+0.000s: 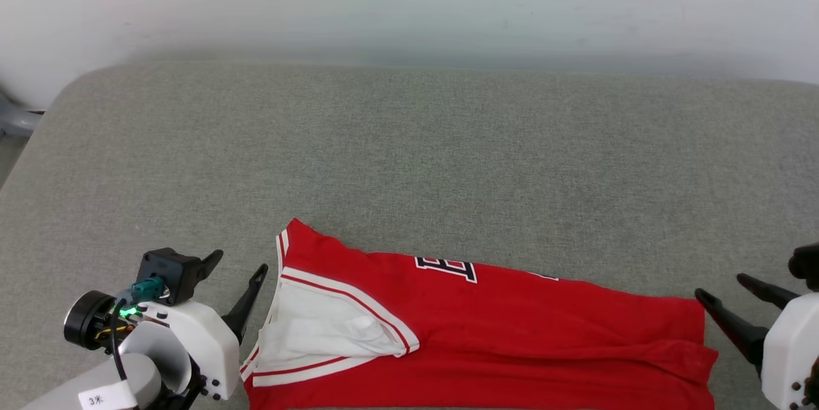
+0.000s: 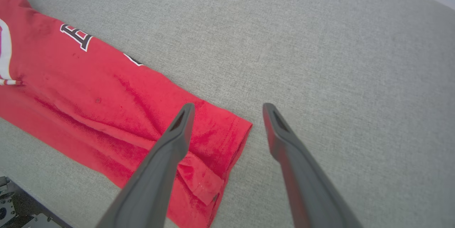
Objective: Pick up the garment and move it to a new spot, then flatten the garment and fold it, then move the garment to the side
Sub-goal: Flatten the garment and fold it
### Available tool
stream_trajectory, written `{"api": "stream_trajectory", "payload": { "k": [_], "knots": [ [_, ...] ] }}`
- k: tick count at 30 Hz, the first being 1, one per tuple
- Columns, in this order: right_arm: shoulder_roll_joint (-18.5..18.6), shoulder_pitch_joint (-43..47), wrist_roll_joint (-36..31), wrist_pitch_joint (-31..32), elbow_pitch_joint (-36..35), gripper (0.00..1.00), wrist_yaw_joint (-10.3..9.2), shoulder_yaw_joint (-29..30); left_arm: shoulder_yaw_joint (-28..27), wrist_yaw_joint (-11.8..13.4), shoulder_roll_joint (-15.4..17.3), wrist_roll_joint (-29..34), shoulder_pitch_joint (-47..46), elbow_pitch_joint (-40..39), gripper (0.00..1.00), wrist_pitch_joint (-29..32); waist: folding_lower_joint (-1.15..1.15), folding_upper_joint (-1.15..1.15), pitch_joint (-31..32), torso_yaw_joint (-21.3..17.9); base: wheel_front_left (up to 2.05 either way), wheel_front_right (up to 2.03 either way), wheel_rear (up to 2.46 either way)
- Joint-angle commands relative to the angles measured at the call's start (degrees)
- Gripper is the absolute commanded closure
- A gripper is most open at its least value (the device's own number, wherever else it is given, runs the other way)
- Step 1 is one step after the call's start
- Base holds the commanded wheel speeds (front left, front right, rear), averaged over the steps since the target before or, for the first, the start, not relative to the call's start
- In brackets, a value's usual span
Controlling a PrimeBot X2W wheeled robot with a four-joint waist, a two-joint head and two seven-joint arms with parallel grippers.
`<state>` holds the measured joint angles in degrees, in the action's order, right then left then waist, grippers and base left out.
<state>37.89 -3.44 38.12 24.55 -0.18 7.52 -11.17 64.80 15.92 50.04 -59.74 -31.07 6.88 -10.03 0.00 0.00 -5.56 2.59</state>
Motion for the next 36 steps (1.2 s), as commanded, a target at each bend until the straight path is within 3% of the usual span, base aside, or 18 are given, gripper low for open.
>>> {"api": "stream_trajectory", "payload": {
  "k": [1,8,15,22,25,26,32,36],
  "knots": [
    [0.21,0.89,-0.52,0.88,-0.47,0.00,-0.07,1.12,-0.85,1.27,-0.40,0.36,0.85,-0.36,0.00,-1.62,0.00,0.00,0.04,0.23,0.00,0.00,0.00],
    [-0.03,2.64,-0.52,6.55,0.10,0.00,-0.06,4.07,-6.73,8.27,-2.00,5.40,3.78,-1.43,0.00,-5.15,0.00,0.00,-0.36,1.08,0.00,0.00,0.00],
    [-1.92,3.35,-0.53,10.04,2.33,0.00,-0.06,5.54,-19.94,12.77,-7.15,17.56,10.70,-5.68,0.00,-5.26,0.00,0.00,-1.48,2.42,0.00,0.00,0.00],
    [-3.18,3.02,-0.35,11.97,4.17,0.00,-0.06,5.11,-30.65,13.32,-12.75,27.56,18.38,-8.35,0.00,-5.28,0.00,0.00,-2.71,3.46,0.00,0.00,0.00],
    [-4.41,2.65,-0.11,12.65,5.99,0.00,-0.06,4.76,-37.07,12.15,-17.04,33.16,22.88,-9.80,0.00,-5.28,0.00,0.00,-3.52,4.06,0.00,0.00,0.00],
    [-4.41,2.65,-0.11,12.65,5.99,0.00,-0.06,4.76,-37.07,12.15,-17.04,33.16,22.88,-9.80,0.00,-5.28,0.00,0.00,-3.52,4.06,0.00,0.00,0.00],
    [-6.33,2.81,-0.15,13.16,9.47,0.00,-0.06,2.88,-44.91,9.11,-25.33,41.39,28.03,-9.93,0.00,-5.29,0.00,0.00,-4.55,4.84,0.00,0.00,0.00],
    [-7.30,3.28,0.06,13.12,11.17,0.00,-0.04,1.45,-48.22,7.36,-28.96,44.27,29.47,-10.02,0.00,-5.29,0.00,0.00,-4.81,5.02,0.00,0.00,0.00]
  ]
}}
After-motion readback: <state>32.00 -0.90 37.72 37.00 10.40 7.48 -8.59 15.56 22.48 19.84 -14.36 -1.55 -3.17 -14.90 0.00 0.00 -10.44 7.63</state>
